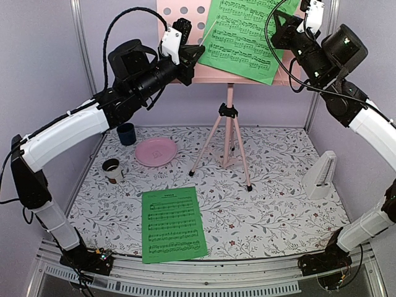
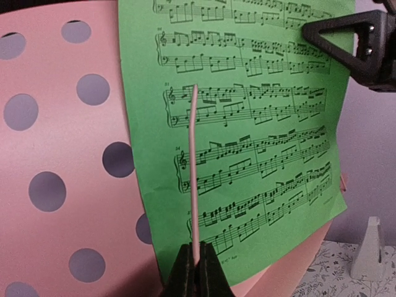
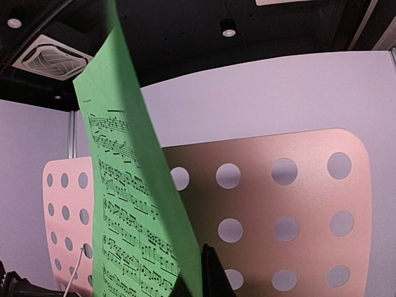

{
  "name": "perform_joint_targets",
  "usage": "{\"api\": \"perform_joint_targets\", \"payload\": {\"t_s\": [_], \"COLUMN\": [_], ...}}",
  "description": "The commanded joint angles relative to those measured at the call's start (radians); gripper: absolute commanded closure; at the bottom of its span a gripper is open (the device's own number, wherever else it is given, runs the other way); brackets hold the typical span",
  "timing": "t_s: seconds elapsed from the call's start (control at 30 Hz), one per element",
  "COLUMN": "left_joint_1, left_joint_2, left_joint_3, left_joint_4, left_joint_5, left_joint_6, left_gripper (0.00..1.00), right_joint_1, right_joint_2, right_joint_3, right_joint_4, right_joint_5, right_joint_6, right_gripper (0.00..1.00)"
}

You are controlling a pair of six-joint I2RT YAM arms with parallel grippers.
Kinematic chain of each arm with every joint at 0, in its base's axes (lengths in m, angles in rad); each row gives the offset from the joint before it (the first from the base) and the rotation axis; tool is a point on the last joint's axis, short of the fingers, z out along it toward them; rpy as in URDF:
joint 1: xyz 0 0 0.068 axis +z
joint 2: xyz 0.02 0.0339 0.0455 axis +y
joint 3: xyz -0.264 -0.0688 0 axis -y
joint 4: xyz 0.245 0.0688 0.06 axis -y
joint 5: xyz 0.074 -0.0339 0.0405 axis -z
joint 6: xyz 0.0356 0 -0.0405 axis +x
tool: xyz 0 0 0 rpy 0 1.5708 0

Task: Set up the instrument practice props

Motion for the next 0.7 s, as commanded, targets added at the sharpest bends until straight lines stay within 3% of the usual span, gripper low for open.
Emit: {"api": "perform_joint_targets", "payload": {"t_s": [0.0,0.67], "left_joint_1": [0.006,0.006], "left_joint_2": [0.003,-0.011], "left_joint_3": [0.034,0.03], "left_joint_4": [0.069,0.081], "left_joint_5": [0.05,0.095], "left_joint_6": [0.008,0.031], "left_gripper": [1.0,1.0], "right_joint_1": [-0.007,-0.018], "right_joint_2": [0.056,0.28], "right_joint_3": [0.068,0.286], "right_joint_4": [0.022,0.003], "right_joint_5": [-0.103,-0.314], "right_joint_6": [-0.011,-0.007], "right_gripper": [1.0,1.0]}}
